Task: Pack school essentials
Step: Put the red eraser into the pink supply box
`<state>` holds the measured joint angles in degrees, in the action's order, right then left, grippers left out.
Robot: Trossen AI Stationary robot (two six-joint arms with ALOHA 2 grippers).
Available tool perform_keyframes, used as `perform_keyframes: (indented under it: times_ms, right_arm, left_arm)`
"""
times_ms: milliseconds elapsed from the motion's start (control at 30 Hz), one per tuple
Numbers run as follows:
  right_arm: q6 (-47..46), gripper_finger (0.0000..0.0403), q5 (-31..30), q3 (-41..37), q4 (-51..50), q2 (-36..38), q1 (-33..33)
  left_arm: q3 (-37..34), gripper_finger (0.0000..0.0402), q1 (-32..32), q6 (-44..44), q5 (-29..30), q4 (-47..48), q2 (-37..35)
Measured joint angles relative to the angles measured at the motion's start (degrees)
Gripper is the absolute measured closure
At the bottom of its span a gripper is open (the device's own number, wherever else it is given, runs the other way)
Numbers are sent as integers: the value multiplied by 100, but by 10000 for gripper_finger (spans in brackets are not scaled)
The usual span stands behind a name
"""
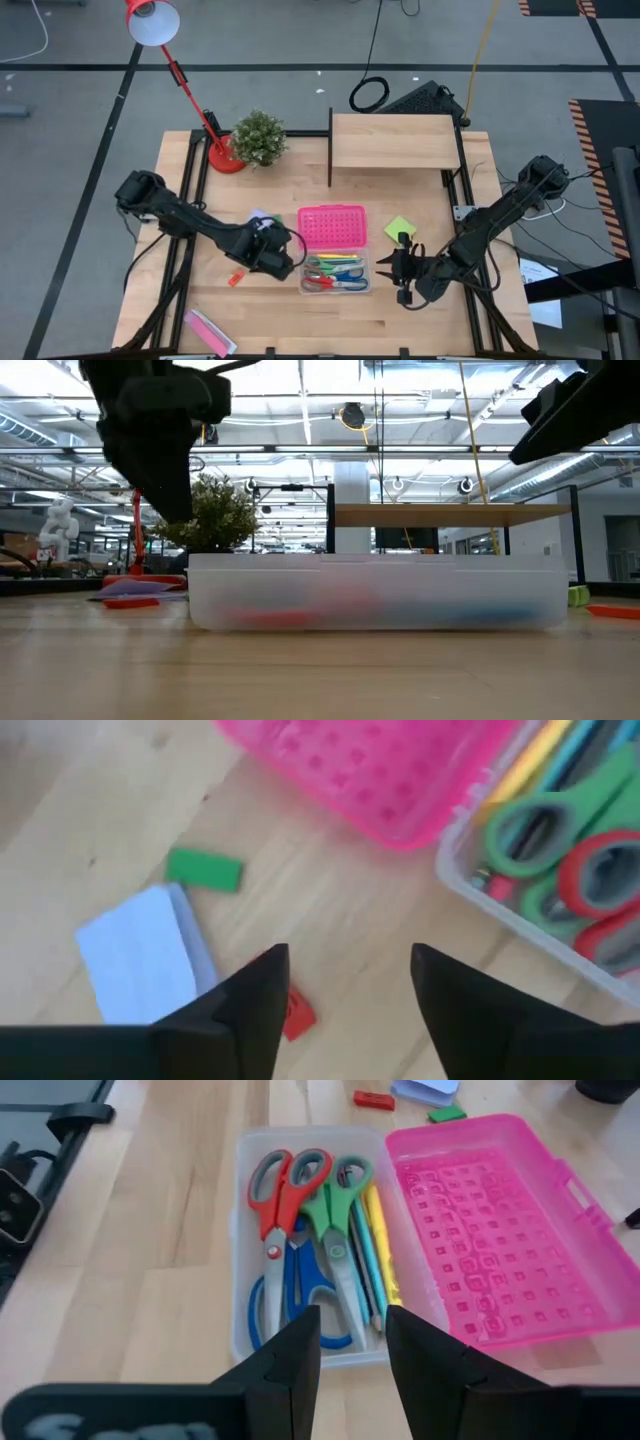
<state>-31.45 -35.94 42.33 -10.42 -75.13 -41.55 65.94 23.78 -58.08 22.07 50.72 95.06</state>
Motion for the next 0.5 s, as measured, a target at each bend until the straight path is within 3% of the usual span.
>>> perform_keyframes:
  times_ms: [200, 500]
  right_arm:
    - [67, 291, 2, 0, -226, 2, 257]
    - [121, 291, 297, 0, -301, 2, 806]
  left_arm:
    - [-399, 158, 35, -1180, -237, 37, -3]
    - [-1075, 156, 36, -2508, -403, -92, -4]
